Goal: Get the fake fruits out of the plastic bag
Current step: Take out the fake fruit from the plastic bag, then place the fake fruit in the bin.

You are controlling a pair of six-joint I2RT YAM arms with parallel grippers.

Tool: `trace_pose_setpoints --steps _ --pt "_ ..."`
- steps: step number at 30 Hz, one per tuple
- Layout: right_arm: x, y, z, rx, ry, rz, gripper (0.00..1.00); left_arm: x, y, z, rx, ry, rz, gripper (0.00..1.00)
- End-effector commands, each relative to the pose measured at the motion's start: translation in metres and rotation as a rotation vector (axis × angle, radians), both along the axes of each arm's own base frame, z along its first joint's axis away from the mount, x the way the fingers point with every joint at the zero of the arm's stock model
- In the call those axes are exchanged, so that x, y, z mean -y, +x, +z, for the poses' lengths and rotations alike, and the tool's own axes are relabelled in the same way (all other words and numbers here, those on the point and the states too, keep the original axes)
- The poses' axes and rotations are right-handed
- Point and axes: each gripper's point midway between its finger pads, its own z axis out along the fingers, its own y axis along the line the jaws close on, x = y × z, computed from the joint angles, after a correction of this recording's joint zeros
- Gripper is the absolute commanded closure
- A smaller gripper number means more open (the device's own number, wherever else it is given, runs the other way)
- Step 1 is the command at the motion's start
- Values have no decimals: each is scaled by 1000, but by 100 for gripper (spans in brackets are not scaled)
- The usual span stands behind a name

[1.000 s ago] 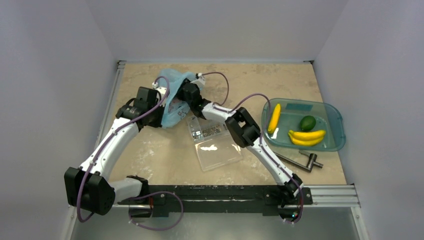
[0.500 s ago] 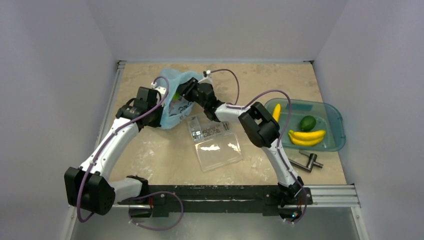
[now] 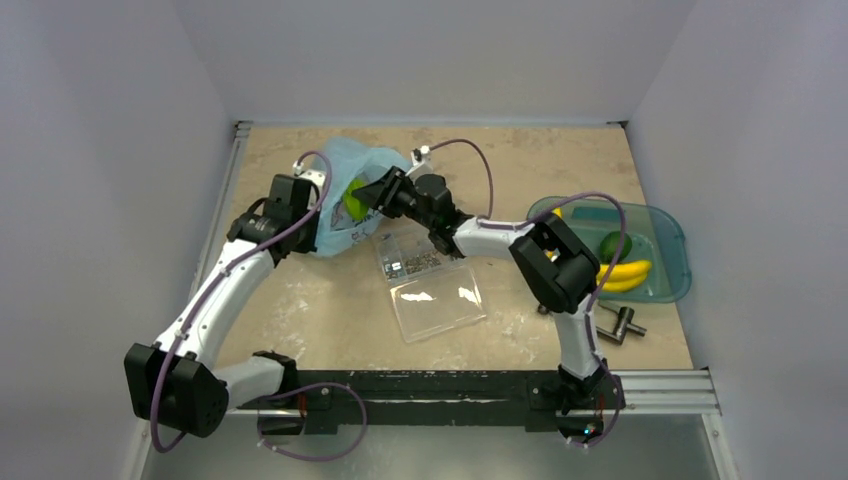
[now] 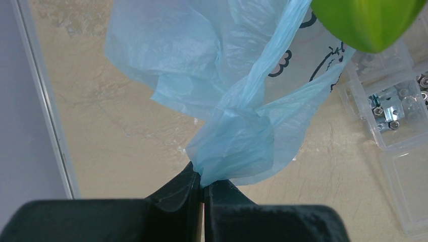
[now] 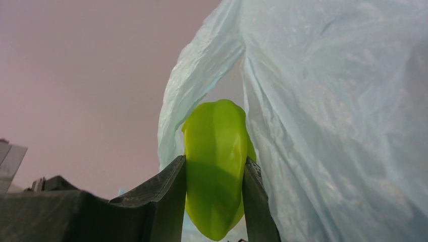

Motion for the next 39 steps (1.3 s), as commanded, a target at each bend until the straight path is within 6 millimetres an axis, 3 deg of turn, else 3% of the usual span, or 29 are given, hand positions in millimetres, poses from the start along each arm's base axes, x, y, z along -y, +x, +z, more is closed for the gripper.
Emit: trace_pose_setpoints --steps 1,10,14,22,26,32,39 --pt "11 -24 52 142 -23 63 96 -9 6 22 93 2 63 100" --pt "35 -48 71 267 -204 121 98 -13 5 27 118 4 88 100" --pt "41 -59 62 278 -270 164 98 -13 5 28 117 2 88 100" --pt "29 -81 31 232 -268 312 99 -6 6 31 124 -35 55 100" --pt "15 -95 31 209 -205 405 99 -5 5 30 120 -38 47 100" --pt "0 -139 37 164 -61 610 99 -7 5 30 122 -31 53 100" --pt "18 -201 25 187 -70 923 99 -8 5 31 126 -30 58 100"
